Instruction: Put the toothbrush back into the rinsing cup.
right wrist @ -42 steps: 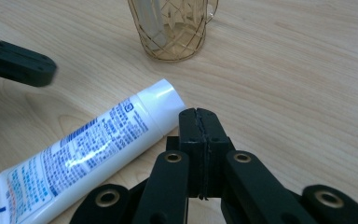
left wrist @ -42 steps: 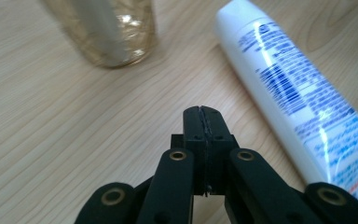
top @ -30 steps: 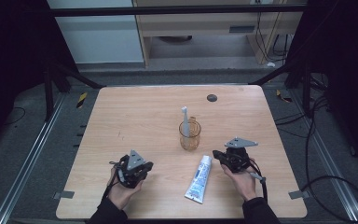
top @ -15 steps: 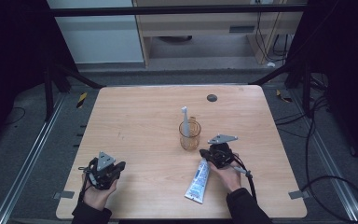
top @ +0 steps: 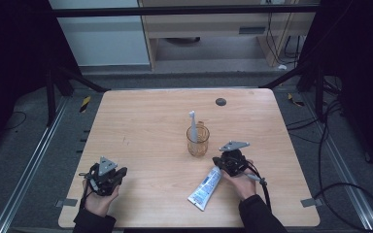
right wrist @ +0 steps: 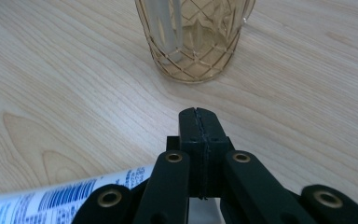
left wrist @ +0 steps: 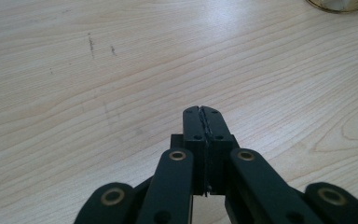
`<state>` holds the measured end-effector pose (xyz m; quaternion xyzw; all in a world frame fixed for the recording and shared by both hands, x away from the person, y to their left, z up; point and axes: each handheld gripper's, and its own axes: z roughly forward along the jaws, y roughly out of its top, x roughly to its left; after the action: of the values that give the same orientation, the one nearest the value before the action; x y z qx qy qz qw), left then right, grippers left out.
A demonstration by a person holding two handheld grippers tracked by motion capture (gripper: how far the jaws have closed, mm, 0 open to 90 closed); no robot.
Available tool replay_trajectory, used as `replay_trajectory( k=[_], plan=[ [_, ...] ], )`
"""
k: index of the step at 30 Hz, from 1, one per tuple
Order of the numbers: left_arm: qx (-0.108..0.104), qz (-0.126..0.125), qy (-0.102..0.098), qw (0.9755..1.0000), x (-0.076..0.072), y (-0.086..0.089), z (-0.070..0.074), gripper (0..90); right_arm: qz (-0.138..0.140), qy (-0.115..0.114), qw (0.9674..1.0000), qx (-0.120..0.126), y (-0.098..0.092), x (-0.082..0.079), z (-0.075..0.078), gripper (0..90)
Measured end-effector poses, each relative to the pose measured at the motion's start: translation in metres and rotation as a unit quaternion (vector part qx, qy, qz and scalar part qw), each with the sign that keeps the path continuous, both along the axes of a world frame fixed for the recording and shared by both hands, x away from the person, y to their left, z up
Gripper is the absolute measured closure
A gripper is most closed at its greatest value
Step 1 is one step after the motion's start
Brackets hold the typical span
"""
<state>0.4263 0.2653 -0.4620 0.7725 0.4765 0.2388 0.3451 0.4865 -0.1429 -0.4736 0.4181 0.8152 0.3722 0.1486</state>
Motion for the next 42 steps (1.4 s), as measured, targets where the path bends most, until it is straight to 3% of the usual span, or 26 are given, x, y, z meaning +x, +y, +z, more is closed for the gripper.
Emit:
replay_trajectory(
  k=[19, 42],
  plan=[
    [0.01, 0.02, -0.009, 0.9997, 0.001, 0.01, 0.002, 88.9, -0.004, 0.009, 0.9999, -0.007, -0.031, -0.03, 0.001, 90.0],
    [0.028, 0.046, -0.013, 0.9985, 0.006, 0.021, -0.003, 88.9, 0.02, 0.028, 0.9994, -0.005, -0.039, -0.068, -0.002, 90.0]
  ],
)
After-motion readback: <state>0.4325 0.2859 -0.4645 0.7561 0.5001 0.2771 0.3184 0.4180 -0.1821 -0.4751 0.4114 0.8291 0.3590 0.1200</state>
